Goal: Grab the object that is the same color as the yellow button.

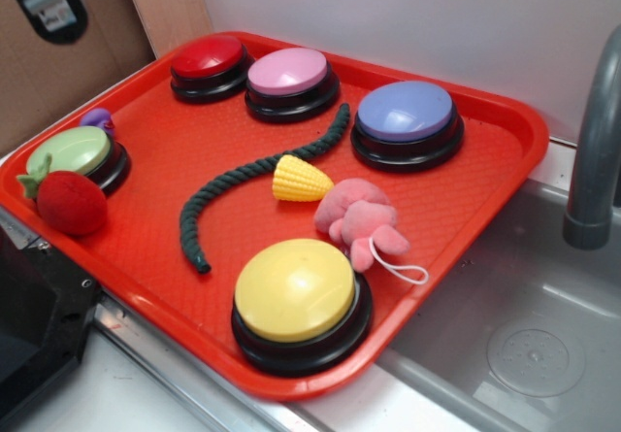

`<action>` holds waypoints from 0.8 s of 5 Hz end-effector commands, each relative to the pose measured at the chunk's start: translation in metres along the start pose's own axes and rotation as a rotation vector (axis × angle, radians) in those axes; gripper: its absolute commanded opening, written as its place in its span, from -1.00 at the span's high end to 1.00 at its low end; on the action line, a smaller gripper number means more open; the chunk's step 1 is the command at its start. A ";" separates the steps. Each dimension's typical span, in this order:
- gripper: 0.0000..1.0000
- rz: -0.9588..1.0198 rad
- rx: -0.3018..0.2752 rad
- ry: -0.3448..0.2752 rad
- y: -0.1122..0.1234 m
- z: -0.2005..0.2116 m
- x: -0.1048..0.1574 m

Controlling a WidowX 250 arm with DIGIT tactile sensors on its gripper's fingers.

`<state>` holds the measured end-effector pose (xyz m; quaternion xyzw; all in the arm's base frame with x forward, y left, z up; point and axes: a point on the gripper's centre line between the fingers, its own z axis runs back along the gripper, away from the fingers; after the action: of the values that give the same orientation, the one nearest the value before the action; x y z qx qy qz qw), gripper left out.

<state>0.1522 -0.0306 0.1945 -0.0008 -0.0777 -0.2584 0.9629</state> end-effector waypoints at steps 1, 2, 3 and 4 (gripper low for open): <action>-1.00 -0.305 -0.005 -0.038 0.011 -0.046 0.039; -1.00 -0.392 0.010 -0.043 0.010 -0.073 0.057; -1.00 -0.441 0.022 -0.046 0.005 -0.102 0.070; -1.00 -0.472 -0.012 -0.069 -0.003 -0.124 0.076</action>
<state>0.2308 -0.0698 0.0761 -0.0069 -0.0889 -0.4715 0.8773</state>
